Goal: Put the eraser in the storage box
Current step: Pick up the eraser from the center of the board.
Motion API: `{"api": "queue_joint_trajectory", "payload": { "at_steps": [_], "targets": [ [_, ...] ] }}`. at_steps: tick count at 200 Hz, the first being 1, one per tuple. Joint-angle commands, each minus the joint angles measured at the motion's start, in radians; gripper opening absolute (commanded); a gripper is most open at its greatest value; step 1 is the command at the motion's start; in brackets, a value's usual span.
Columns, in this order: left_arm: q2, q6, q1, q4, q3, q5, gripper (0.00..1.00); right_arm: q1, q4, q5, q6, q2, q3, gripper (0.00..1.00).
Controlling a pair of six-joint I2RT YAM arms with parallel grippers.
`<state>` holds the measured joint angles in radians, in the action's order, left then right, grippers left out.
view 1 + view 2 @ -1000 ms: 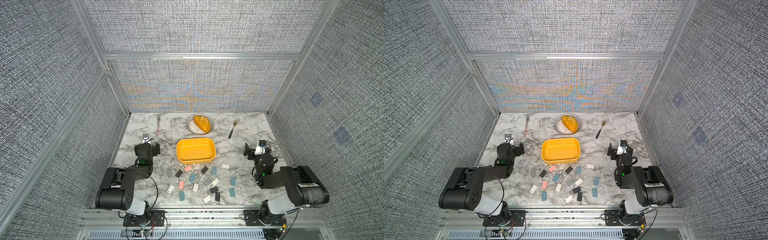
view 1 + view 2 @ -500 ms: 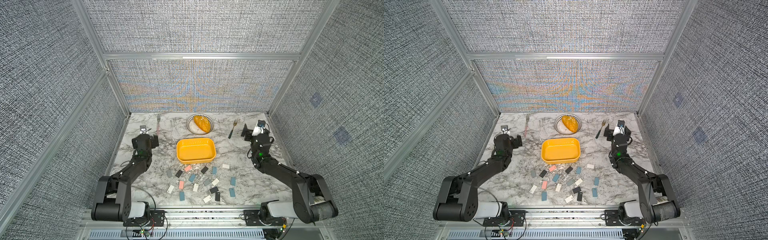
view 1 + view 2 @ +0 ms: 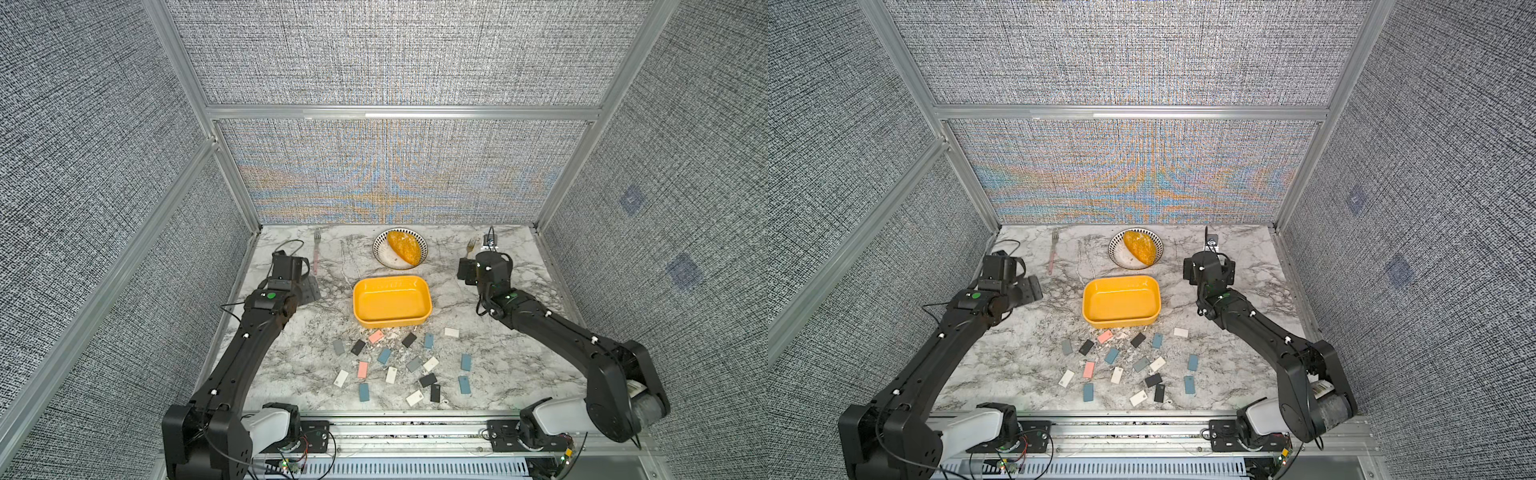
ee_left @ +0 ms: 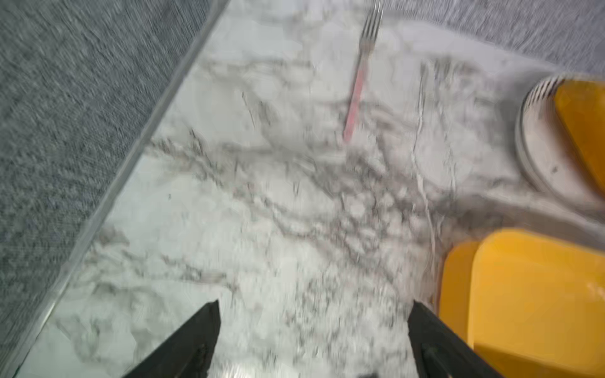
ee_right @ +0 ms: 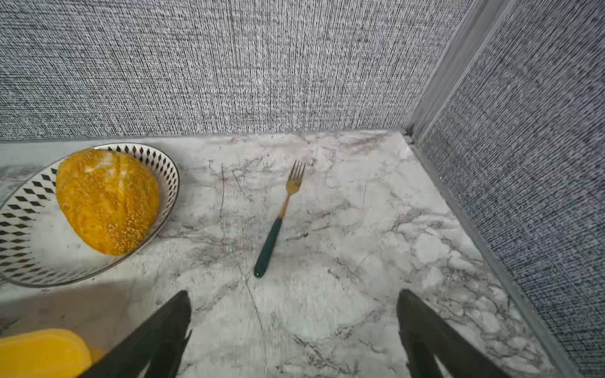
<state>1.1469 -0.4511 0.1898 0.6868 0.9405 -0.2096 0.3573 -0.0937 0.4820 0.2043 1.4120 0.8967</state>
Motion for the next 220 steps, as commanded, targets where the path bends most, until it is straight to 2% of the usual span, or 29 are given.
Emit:
{"api": "queue_joint_trajectory", "payload": {
  "at_steps": [1,21,41,95,125,156,220],
  "targets": [
    [-0.065,-0.086,0.04,0.159,-0.046,0.035,0.9,-0.049,0.13,-0.187,0.066,-0.01,0.001,0.98],
    [-0.082,-0.136,0.081,0.184,-0.068,0.077,0.88,-0.068,0.142,-0.229,0.069,-0.009,-0.002,0.98],
    [-0.028,-0.168,0.157,0.2,-0.085,0.058,0.86,-0.071,0.169,-0.27,0.071,0.022,0.012,0.98],
    [0.108,-0.276,0.317,0.051,-0.162,0.07,0.84,-0.076,0.155,-0.307,0.089,0.057,-0.03,0.98],
    [0.172,-0.303,0.336,-0.007,-0.165,0.086,0.84,-0.086,0.152,-0.305,0.084,0.047,-0.037,0.98],
    [0.221,-0.328,0.347,-0.01,-0.164,0.077,0.83,-0.113,0.137,-0.349,0.093,0.031,-0.055,0.98],
    [0.3,-0.351,0.352,-0.04,-0.186,0.07,0.77,-0.122,0.128,-0.356,0.089,0.031,-0.07,0.98]
  ]
}}
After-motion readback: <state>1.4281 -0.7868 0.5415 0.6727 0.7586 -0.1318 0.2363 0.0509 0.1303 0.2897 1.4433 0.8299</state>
